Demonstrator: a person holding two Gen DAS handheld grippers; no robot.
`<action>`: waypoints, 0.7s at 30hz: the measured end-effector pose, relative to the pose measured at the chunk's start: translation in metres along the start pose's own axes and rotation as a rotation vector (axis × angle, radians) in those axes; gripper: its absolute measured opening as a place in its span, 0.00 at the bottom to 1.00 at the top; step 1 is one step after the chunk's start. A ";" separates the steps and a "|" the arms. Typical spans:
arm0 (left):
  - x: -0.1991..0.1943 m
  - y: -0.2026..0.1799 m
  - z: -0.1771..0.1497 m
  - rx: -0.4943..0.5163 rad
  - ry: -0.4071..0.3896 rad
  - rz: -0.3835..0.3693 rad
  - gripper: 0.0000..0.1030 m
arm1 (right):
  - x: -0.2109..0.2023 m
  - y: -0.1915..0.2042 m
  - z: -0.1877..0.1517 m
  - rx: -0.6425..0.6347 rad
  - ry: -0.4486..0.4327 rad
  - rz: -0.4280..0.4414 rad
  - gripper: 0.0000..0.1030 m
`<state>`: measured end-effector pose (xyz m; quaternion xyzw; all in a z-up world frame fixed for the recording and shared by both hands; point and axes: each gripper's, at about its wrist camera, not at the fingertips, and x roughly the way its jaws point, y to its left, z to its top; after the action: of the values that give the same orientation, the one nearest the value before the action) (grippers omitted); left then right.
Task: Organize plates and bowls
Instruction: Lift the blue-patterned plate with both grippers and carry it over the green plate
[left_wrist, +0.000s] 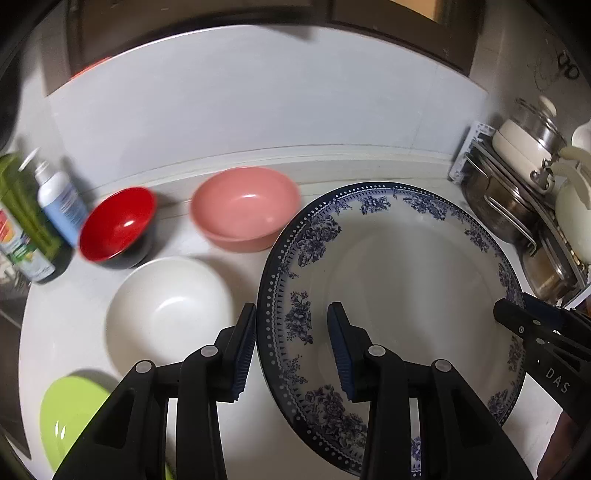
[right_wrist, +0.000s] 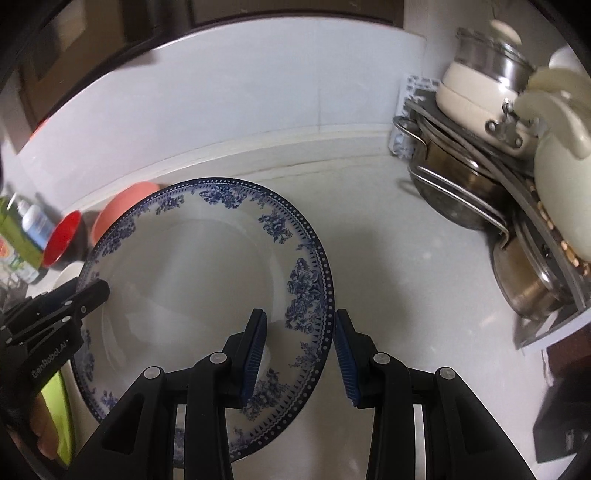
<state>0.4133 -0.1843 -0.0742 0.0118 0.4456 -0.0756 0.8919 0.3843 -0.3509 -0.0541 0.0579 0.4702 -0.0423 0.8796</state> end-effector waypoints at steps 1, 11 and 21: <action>-0.005 0.006 -0.002 -0.006 -0.004 0.004 0.37 | -0.005 0.008 -0.003 -0.014 -0.008 -0.001 0.37; -0.047 0.070 -0.028 -0.080 -0.040 0.064 0.37 | -0.029 0.071 -0.026 -0.099 -0.042 0.040 0.37; -0.083 0.136 -0.062 -0.157 -0.053 0.130 0.37 | -0.047 0.136 -0.046 -0.188 -0.038 0.102 0.38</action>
<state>0.3347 -0.0341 -0.0519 -0.0311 0.4246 0.0172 0.9047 0.3380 -0.2093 -0.0315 -0.0019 0.4517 0.0458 0.8910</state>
